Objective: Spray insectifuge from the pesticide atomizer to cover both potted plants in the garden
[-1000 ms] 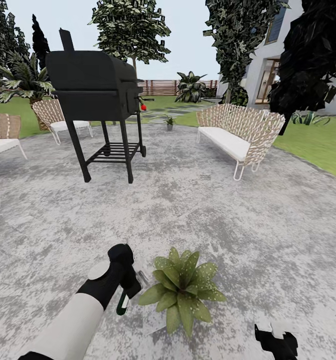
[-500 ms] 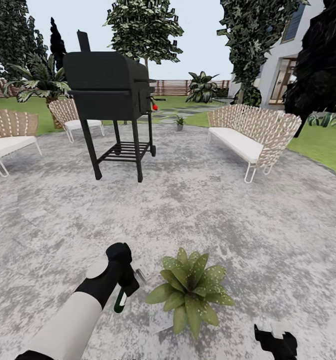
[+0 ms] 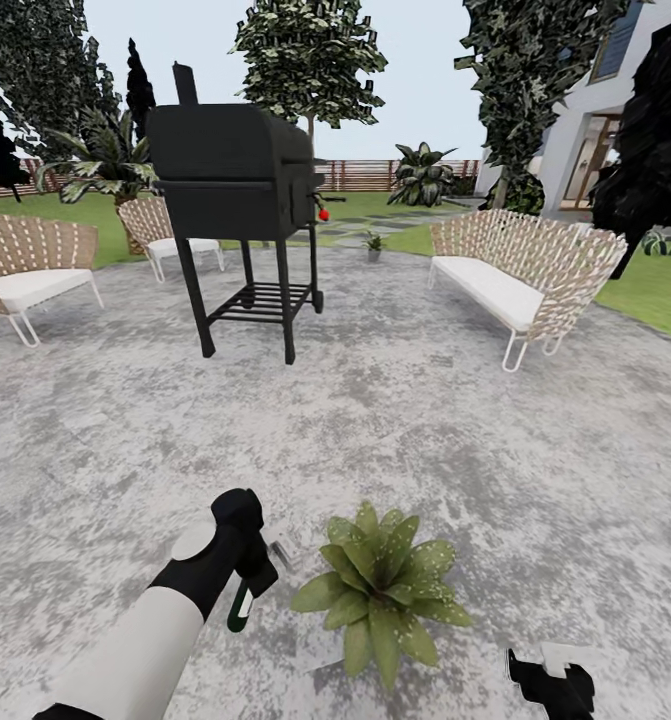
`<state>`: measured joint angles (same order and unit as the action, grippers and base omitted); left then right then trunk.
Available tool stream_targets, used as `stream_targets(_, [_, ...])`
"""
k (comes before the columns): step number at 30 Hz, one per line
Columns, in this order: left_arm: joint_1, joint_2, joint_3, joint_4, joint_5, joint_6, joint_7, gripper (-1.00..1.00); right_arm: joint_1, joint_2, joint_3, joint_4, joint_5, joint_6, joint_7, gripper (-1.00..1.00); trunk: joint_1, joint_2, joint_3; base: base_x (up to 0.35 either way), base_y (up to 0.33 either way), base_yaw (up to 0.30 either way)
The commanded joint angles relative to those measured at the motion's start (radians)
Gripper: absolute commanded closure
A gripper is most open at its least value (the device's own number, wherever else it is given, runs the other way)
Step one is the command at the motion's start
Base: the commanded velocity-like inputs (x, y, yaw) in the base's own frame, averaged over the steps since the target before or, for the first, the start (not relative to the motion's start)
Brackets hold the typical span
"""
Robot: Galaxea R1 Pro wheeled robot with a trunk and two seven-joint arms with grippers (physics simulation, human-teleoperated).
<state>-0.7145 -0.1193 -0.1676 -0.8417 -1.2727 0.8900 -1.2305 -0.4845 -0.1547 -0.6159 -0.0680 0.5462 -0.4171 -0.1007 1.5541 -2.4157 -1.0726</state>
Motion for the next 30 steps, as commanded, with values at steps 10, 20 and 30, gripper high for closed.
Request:
stream_targets(10, [0.0, 0.0, 0.0, 0.0, -0.011, 0.007, -0.001, 1.0, 0.0, 0.001, -0.005, 0.002, 0.011, -0.003, -0.005, -1.0, 0.0, 0.0, -0.001, -0.116, -0.236, 0.154])
stream_targets(20, [-0.039, -0.047, -0.004, -0.009, -0.008, 0.015, 0.065, 1.0, -0.001, -0.001, -0.005, 0.002, 0.011, -0.003, -0.005, -1.0, 0.0, 0.0, -0.001, -0.08, -0.049, 0.093])
stream_targets(30, [-0.022, -0.04, -0.001, 0.038, -0.004, 0.022, 0.064, 1.0, -0.001, -0.005, -0.007, 0.0, 0.009, -0.003, -0.005, -1.0, 0.0, 0.0, -0.001, 0.0, 0.0, 0.0])
